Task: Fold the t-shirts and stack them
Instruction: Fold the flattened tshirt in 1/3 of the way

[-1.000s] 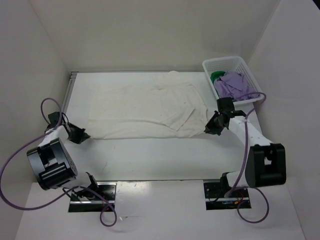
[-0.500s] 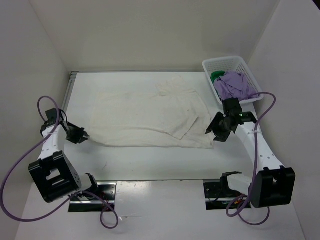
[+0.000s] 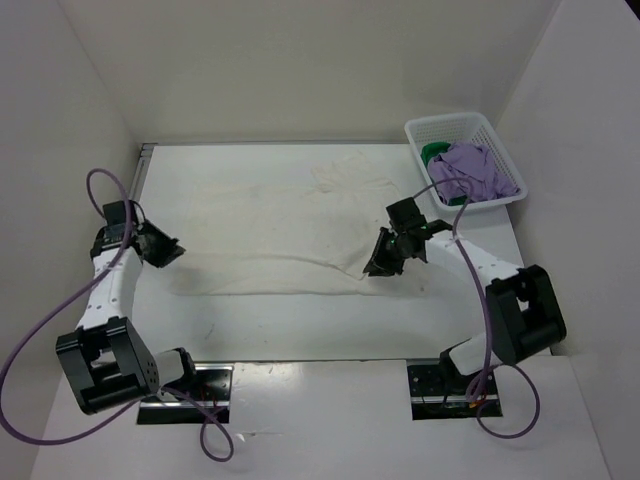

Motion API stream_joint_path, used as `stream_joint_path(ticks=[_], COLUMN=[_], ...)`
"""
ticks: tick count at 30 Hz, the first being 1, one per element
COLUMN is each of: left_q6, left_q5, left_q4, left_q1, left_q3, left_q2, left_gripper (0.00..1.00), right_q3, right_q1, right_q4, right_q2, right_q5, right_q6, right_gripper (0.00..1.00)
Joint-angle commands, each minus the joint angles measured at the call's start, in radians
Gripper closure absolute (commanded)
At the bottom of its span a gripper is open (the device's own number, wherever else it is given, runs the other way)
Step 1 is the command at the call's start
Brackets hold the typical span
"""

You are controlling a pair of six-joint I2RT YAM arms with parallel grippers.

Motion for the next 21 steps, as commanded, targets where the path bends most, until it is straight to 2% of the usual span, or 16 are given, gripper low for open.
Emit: stream_joint_path(ticks=[1, 2, 3, 6, 9, 13, 21], left_q6=[-0.035, -0.049, -0.064, -0.129, -0.147, -0.147, -0.111], left_q5=[0.138, 0.118, 0.099, 0.078, 0.099, 0.075, 0.064], left_q4=[0.155, 0.185, 0.199, 0.274, 0.345, 0.382, 0.393], left_q1=[-0.159, -0.217, -0.329, -0.51, -0.61, -0.621, -0.493], left_q3=[-0.079, -0.079, -0.079, -0.079, -0.079, -0.103, -0.22], left_q2=[-0.014, -0.014, -0.014, 0.033, 0.151, 0.188, 0.148], left_gripper=[0.92, 0.93, 0.93, 0.91, 0.9, 0.89, 0.85], right_q3=[-0.01, -0.01, -0.01, -0.02, -0.033, -0.033, -0.043], right_q1=[0.047, 0.047, 0.047, 0.047, 0.047, 0.07, 0.104], right_q4=[0.192, 0.203, 0.213, 0.229, 0.255, 0.243, 0.256], right_q2=[0.071, 0.084, 0.107, 0.117, 0.144, 0.164, 0.207], right_q5=[0.001, 0.001, 0.017, 0.043, 0.056, 0.065, 0.074], right_q6=[0.029, 0.029, 0.029, 0.049, 0.058, 0.058, 0.081], right_gripper=[0.68, 0.65, 0.63, 0.6, 0.59, 0.59, 0.62])
